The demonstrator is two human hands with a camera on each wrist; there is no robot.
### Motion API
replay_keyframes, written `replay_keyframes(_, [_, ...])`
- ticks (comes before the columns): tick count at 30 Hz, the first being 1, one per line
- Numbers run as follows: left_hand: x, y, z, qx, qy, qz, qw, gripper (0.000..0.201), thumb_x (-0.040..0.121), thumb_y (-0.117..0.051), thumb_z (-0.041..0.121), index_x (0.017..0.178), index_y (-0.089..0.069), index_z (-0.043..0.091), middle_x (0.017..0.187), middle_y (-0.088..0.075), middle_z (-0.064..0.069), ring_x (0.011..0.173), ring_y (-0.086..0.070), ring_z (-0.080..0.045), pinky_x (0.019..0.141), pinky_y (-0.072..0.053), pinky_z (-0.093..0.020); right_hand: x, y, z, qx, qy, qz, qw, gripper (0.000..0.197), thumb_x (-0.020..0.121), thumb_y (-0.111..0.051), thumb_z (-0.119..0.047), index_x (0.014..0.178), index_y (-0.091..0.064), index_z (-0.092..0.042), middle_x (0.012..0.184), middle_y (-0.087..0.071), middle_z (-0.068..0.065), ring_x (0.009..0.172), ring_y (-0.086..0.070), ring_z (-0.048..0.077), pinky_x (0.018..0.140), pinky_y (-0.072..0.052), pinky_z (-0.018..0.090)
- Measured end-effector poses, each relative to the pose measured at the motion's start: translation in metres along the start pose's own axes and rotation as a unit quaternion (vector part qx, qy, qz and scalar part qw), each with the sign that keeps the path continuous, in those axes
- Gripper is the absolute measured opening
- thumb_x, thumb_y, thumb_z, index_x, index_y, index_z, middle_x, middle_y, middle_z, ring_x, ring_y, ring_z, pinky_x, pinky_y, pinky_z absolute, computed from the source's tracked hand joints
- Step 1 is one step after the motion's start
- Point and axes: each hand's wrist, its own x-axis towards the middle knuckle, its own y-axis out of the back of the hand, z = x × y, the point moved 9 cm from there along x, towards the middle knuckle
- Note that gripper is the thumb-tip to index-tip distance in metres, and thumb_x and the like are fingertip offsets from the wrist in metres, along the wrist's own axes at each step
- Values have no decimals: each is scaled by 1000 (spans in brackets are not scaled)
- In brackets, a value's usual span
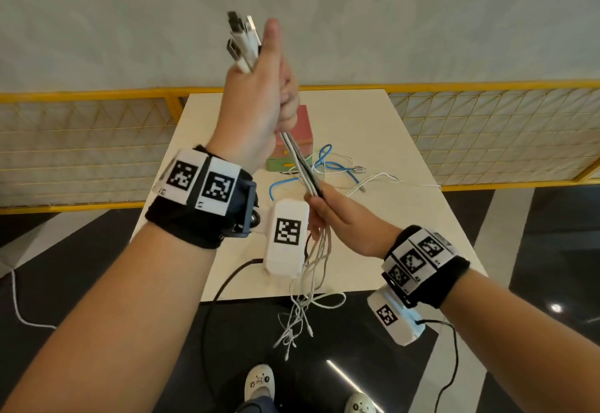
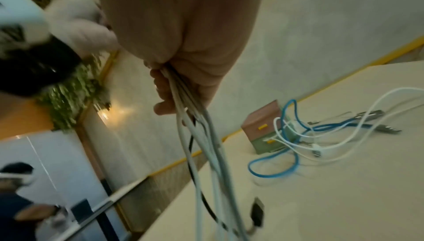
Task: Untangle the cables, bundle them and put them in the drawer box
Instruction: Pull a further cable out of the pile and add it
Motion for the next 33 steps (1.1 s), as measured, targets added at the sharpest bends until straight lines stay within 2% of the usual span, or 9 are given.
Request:
replay_keyframes(4, [-4,0,12,-17,-8,-12,1000,54,102,-37,46,58,-24,19,45,-24,5,34,-15,-8,40,-13,-14,-1,-15,39,-85,-32,-45,995,21,102,-28,-16,96,-39,1,76,-46,-4,64,-51,2,70,-44,16])
replay_keyframes(8, [-6,4,7,-3,-5,-15,1000,54,102,-38,45,57,-24,19,46,-24,4,34,-16,-9,39,-13,-15,1,-22,66,-86,-85,-75,990,15,102,-30,-21,99,-35,-7,76,-41,-3,61,-46,12,70,-53,39])
replay_keyframes(12, [-2,14,7,22,-13,0,1000,53,103,-39,44,57,-25,19,46,-25,3,35,-16,-9,40,-13,-15,-1,-27,69,-14,-169,-102,980,15,102,-33,-28,100,-35,-13,73,-39,1,53,-35,12,48,-39,26])
replay_keyframes(17, [4,18,-2,57,3,-24,998,56,102,-39,45,54,-33,18,46,-39,2,39,-25,-13,42,-22,-20,7,-19,55,-66,-124,-120,983,56,93,-57,-32,139,-29,-19,127,-49,-5,113,-49,6,101,-34,25])
replay_keyframes(20, [-2,3,-27,179,-6,-121,976,58,101,-37,46,55,-57,16,70,-70,-2,65,-57,-34,67,-48,-35,20,1,12,28,-48,-38,998,58,89,-61,-35,139,-36,-17,134,-50,-5,126,-45,2,109,-34,28])
replay_keyframes(22, [-11,-7,-46,277,-10,-182,943,56,103,-35,45,76,-74,15,95,-76,1,92,-67,-31,90,-53,-39,25,12,-18,103,10,8,995,31,94,-55,-15,123,-47,-9,111,-60,-5,108,-57,0,95,-45,21])
replay_keyframes(26, [-23,-8,-69,318,33,-207,925,40,102,-44,39,92,-78,21,96,-76,9,73,-68,-6,53,-51,-21,32,16,-34,129,18,61,990,8,97,-41,-1,92,-47,-4,73,-53,3,61,-54,8,59,-46,16])
replay_keyframes(28, [-23,-5,-74,300,37,-202,931,21,97,-58,30,102,-75,20,87,-75,11,71,-66,3,53,-46,-13,30,6,-29,140,-5,58,988,21,101,-33,-5,82,-41,-11,66,-43,-1,50,-40,3,49,-36,19])
replay_keyframes(33, [-17,2,-62,113,16,-178,977,54,78,-78,22,125,-53,32,81,-67,-1,85,-68,-23,69,-55,-26,23,-4,-19,165,-7,36,986,18,102,-30,-22,87,-38,-21,65,-35,-2,52,-29,8,44,-27,20])
